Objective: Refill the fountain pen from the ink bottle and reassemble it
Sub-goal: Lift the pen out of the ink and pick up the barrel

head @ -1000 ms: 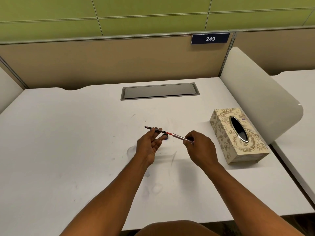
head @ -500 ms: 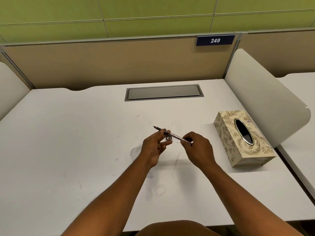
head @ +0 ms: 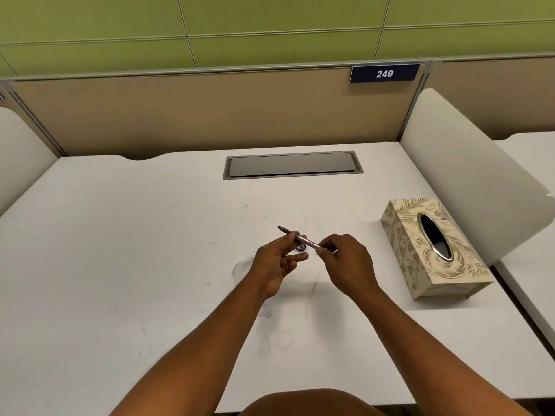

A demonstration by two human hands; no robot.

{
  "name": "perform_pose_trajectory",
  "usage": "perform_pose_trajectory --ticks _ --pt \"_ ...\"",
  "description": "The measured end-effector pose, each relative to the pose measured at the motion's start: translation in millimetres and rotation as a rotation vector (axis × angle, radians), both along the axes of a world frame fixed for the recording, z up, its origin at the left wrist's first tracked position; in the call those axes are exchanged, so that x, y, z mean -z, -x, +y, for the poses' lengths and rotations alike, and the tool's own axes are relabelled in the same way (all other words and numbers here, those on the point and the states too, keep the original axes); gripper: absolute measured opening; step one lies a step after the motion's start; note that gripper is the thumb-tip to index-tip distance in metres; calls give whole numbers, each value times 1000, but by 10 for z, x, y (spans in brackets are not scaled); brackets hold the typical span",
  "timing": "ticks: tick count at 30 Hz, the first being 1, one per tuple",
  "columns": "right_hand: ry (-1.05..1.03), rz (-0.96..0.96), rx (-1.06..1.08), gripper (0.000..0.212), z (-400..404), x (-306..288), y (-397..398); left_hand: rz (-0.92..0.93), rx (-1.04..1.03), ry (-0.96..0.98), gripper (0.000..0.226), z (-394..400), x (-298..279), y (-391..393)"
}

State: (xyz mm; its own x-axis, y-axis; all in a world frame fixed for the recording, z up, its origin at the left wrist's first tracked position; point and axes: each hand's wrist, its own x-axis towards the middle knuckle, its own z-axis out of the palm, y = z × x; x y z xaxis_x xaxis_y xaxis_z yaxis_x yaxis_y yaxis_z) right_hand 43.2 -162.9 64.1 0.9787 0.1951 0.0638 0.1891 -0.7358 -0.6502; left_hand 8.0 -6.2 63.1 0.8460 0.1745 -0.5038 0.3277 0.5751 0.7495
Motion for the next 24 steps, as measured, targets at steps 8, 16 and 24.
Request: perform_pose_trajectory --ticks 8,16,24 --pt "-23 10 -6 13 28 17 -1 -4 12 -26 14 44 40 -15" --pt "-22 12 3 12 38 31 -20 -22 -57 -63 18 80 82 -55" --pt "-17 15 3 14 49 29 -13 -12 -59 -90 21 104 99 -58"
